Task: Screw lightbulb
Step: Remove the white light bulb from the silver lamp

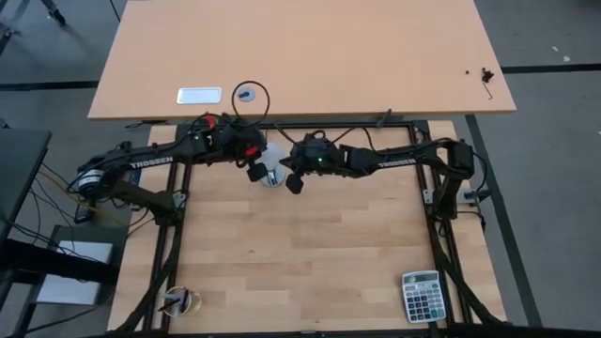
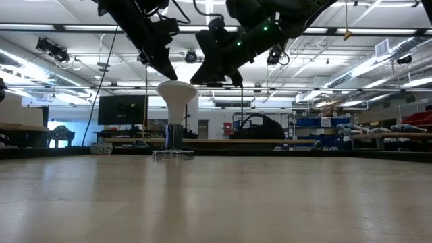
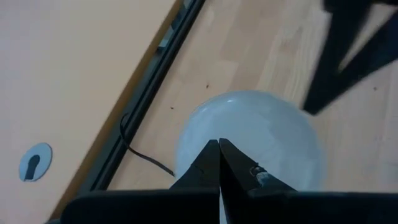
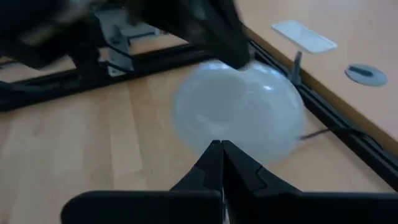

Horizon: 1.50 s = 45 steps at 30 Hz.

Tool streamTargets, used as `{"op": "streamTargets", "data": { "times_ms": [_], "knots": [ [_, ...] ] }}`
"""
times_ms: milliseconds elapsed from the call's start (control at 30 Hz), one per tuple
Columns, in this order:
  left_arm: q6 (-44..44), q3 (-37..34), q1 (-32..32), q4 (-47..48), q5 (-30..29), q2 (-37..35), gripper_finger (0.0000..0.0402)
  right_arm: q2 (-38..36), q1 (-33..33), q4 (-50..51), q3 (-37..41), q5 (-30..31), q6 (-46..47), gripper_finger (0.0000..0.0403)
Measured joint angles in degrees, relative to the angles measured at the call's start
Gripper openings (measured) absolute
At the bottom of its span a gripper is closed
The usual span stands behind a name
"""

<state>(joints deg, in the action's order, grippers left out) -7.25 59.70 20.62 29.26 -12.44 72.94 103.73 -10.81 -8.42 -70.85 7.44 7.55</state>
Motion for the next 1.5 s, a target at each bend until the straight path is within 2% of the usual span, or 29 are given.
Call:
{"op": "streamTargets", "data": {
  "times_ms": [200,433,1300,1500],
  "knots": [
    [-0.1,0.1,0.3,0.6,-1.2,-0.8,0.0,0.0,1.5,-2.7,0.0,0.0,-1.1,0.0009],
    [-0.1,-0.4,0.4,2.0,-1.4,0.4,0.0,0.1,0.8,-1.3,0.0,0.0,-1.1,0.0009],
    [0.4,-0.7,0.3,1.8,1.0,0.4,0.0,-0.6,-6.6,2.2,0.0,0.6,-1.1,0.0009],
    [0.1,-0.7,0.3,1.9,0.9,0.4,0.0,-2.7,-2.9,2.9,0.0,-0.9,-1.1,0.0009]
  ]
}}
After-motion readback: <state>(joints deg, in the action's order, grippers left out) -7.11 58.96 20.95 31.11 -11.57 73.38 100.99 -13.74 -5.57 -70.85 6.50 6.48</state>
